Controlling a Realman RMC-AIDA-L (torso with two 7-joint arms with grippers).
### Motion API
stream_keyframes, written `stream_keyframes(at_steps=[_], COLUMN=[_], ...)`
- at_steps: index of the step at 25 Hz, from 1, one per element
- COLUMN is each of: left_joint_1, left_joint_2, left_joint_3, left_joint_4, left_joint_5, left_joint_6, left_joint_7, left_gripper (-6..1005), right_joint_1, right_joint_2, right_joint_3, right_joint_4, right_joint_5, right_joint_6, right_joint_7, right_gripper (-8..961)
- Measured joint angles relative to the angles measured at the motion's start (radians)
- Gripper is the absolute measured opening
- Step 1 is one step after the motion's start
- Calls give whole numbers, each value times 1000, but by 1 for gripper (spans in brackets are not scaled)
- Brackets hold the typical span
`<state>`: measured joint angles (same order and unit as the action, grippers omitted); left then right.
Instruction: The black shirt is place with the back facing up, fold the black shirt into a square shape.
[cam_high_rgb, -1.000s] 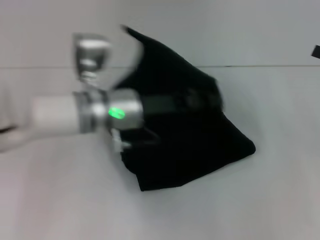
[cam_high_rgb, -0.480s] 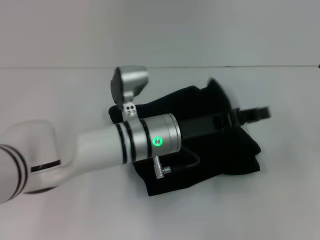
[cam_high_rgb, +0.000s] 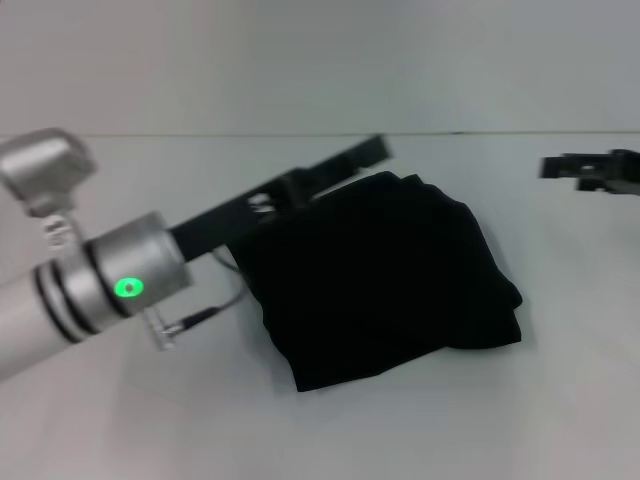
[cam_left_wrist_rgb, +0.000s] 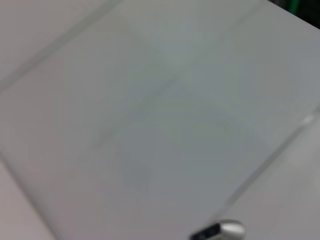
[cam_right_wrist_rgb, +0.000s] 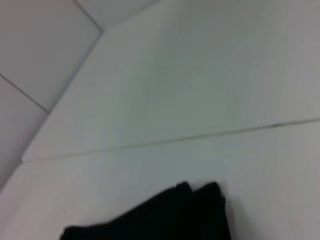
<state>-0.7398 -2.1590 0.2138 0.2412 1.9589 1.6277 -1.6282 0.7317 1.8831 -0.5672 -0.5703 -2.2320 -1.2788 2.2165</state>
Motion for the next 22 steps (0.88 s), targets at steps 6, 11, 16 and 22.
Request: stream_keyframes(at_steps=[6,11,16,22], left_joint_1=[107,140,146,135], left_joint_2=[19,21,29,34], left_joint_3=[17,25,26,26], left_joint_4=[141,196,206,207], left_joint_5=[-3,3,6,9], left_joint_6=[-10,-42,-103,-119], left_joint_7=[19,43,44,43], left_gripper=[792,816,816,821], right_joint_1=[115,147,148,151], right_joint_2=[16,40,65,100], right_joint_3=[-128,-157,-158,-159], right_joint_4=[156,195,222,225], right_joint_5=[-40,-42,-40,-30], right_joint_6=[172,252,300,335], right_joint_7=[50,61,63,54], right_gripper=[896,895,786,689])
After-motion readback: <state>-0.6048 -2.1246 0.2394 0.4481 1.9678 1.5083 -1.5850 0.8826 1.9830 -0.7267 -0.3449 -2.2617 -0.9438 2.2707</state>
